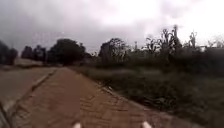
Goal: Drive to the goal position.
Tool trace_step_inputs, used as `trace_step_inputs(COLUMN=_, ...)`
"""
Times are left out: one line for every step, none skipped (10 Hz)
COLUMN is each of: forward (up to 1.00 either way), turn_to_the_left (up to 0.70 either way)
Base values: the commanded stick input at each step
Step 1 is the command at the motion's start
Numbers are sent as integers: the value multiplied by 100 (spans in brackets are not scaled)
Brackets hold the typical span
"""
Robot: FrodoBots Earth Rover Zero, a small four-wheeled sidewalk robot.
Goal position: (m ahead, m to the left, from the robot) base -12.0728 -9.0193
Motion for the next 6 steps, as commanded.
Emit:
trace_step_inputs(forward=0, turn_to_the_left=-50)
trace_step_inputs(forward=0, turn_to_the_left=-50)
trace_step_inputs(forward=0, turn_to_the_left=-50)
trace_step_inputs(forward=0, turn_to_the_left=-39)
trace_step_inputs(forward=0, turn_to_the_left=-27)
trace_step_inputs(forward=0, turn_to_the_left=-50)
